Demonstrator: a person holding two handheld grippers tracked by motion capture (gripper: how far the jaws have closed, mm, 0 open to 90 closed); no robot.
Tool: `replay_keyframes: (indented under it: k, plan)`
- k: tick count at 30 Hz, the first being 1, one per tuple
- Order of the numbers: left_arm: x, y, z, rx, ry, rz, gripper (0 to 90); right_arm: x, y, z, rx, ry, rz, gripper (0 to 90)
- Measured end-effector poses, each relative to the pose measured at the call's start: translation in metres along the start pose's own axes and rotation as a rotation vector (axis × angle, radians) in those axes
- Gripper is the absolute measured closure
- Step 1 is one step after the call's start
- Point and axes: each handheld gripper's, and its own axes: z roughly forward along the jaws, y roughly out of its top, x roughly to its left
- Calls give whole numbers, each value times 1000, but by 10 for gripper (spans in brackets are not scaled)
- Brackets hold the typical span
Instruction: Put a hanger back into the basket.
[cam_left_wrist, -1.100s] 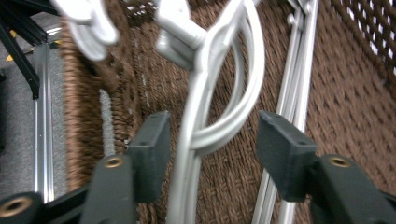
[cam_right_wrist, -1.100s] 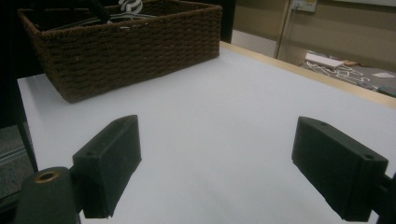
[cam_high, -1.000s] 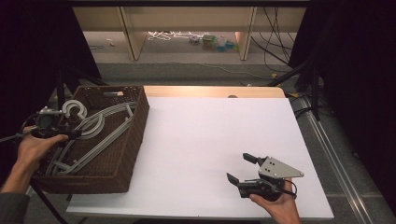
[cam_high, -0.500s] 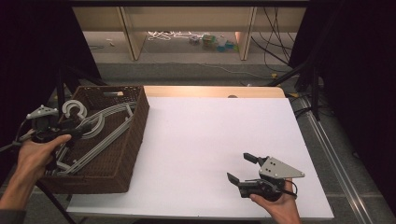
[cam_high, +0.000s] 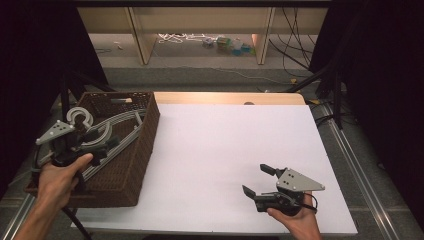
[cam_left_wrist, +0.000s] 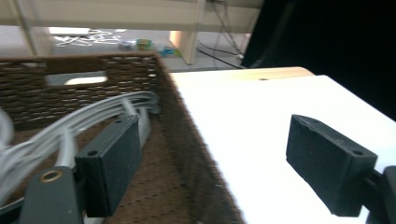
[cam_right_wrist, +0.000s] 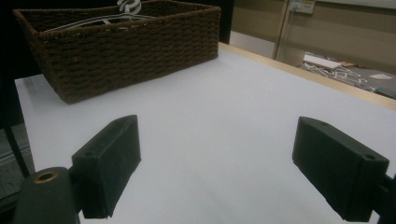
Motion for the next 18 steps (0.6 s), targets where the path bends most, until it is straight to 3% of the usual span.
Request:
replay_keyframes:
  k: [9,10,15,18]
  plan:
    - [-29,-10,10,-19,-65,17,178,-2,-2,1,-9,-9,-4,161]
    - [-32,-12,13,-30,-76,12,178,-2,-2,1,-1,0,13,161]
    - [-45,-18,22,-44,-89,56,170,-3,-3,1,-2,-4,20,161]
    - [-53,-21,26,-55,-117,55,167,-3,-3,1,-9,-8,14,161]
